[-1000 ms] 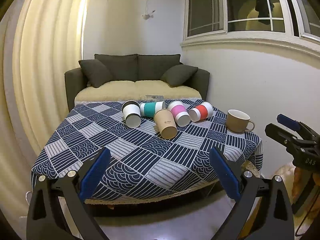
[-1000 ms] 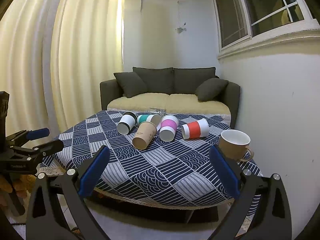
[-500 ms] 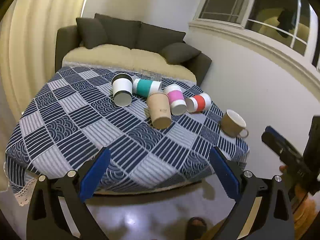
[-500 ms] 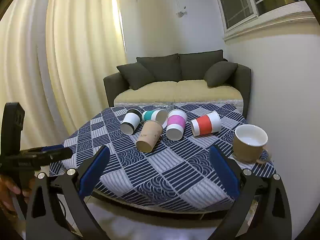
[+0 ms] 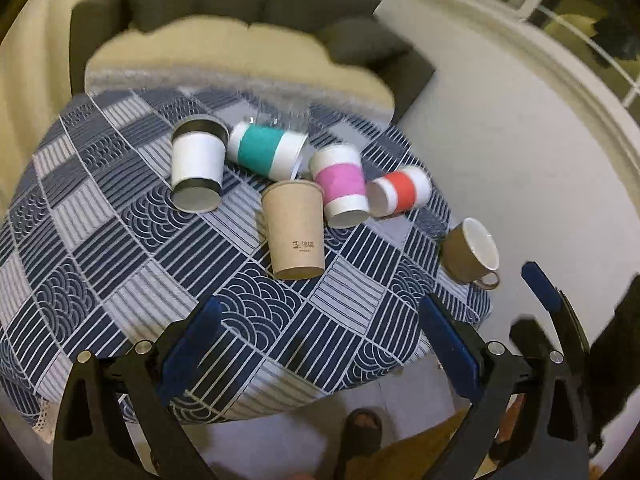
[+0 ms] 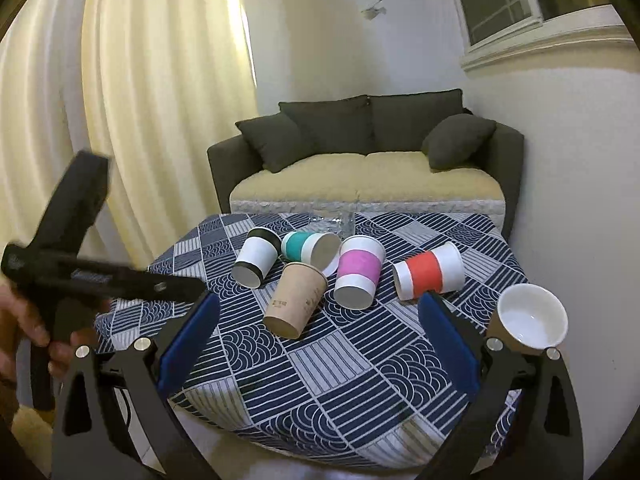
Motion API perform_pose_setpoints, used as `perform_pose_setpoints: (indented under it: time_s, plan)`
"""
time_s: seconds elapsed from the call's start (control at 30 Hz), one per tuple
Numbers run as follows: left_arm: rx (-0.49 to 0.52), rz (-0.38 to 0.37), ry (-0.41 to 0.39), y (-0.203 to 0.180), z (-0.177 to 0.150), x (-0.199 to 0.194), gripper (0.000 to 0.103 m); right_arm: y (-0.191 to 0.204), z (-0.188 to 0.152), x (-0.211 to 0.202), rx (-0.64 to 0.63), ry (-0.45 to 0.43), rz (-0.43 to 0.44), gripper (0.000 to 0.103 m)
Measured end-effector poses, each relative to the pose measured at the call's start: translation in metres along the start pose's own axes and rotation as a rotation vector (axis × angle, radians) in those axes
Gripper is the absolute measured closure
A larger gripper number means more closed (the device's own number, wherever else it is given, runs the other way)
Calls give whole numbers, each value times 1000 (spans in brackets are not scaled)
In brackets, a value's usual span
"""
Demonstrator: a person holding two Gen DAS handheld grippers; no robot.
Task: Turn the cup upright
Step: 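Reach the left tool toward the brown kraft cup and close around it, then lift the brown kraft cup with the left tool toward the right tool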
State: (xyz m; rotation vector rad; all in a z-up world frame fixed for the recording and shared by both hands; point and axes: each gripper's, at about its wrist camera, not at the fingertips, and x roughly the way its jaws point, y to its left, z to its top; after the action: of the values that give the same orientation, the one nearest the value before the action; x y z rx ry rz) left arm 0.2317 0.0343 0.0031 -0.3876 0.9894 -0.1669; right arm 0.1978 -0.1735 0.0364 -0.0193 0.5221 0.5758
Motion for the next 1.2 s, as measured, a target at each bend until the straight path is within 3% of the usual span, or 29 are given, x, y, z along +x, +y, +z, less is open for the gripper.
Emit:
perform_pose_setpoints:
  time_s: [0.37, 0.53, 0.7, 0.8, 0.93, 1.2]
  plan:
    - [-65, 73, 211, -1, 50, 88, 8, -24, -21, 29, 51, 61, 51, 5]
    - [-53, 178, 258, 0, 60, 119, 9, -36, -23, 34, 67, 69, 50, 5]
    - [-40, 244, 312, 2, 64, 138, 27, -42, -22, 34, 84, 68, 55, 5]
    - [-52, 269, 308, 2, 66, 142, 30, -43, -21, 32, 94, 69, 69, 5]
    - [-71, 275, 322, 3, 68, 145, 45, -41, -23, 32, 96, 85, 87, 5]
    - [-115, 267, 301, 3, 65, 133, 46, -44, -25, 32, 118, 98, 100, 5]
